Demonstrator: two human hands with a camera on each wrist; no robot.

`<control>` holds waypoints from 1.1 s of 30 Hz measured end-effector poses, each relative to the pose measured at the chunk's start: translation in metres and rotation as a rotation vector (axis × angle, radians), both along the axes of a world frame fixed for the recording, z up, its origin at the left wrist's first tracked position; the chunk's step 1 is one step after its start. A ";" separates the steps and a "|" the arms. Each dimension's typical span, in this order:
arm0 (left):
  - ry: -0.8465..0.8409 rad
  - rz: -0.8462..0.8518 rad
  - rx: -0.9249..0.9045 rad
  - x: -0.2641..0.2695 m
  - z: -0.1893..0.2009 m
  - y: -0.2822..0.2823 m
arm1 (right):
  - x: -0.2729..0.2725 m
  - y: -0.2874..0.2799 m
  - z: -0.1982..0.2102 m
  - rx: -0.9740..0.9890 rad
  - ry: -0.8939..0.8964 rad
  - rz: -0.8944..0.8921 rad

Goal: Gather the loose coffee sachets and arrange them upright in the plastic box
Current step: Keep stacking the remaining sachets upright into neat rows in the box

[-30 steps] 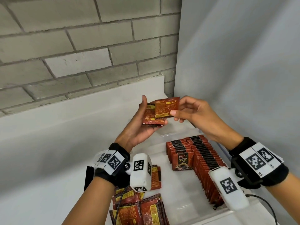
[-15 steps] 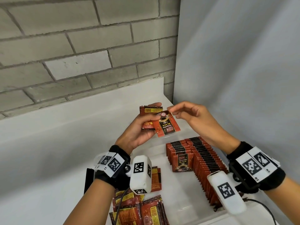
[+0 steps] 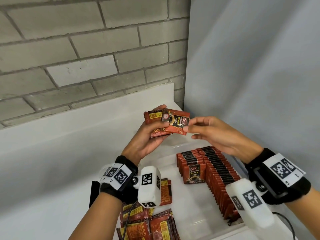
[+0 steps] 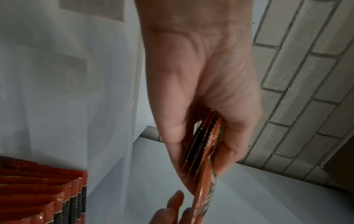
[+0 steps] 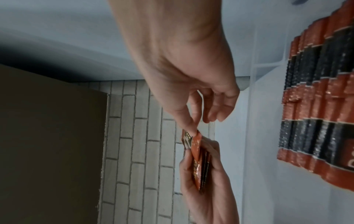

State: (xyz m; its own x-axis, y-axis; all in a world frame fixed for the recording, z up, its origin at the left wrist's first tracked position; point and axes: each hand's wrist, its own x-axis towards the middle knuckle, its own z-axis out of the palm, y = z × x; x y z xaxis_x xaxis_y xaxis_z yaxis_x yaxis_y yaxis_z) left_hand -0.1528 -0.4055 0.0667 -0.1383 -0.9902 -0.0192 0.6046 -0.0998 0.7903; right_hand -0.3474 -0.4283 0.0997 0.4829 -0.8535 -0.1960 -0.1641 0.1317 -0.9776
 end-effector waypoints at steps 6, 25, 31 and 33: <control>-0.107 -0.077 0.016 -0.004 -0.003 0.001 | -0.002 -0.003 0.009 0.058 -0.098 -0.013; 0.010 0.020 0.168 -0.004 0.000 0.001 | -0.023 0.013 0.010 -0.328 0.614 0.394; 0.015 0.017 0.169 -0.005 0.001 0.004 | -0.014 0.016 0.005 -0.514 0.912 0.448; 0.013 0.016 0.176 -0.006 0.002 0.004 | -0.011 0.014 0.005 -0.496 0.985 0.494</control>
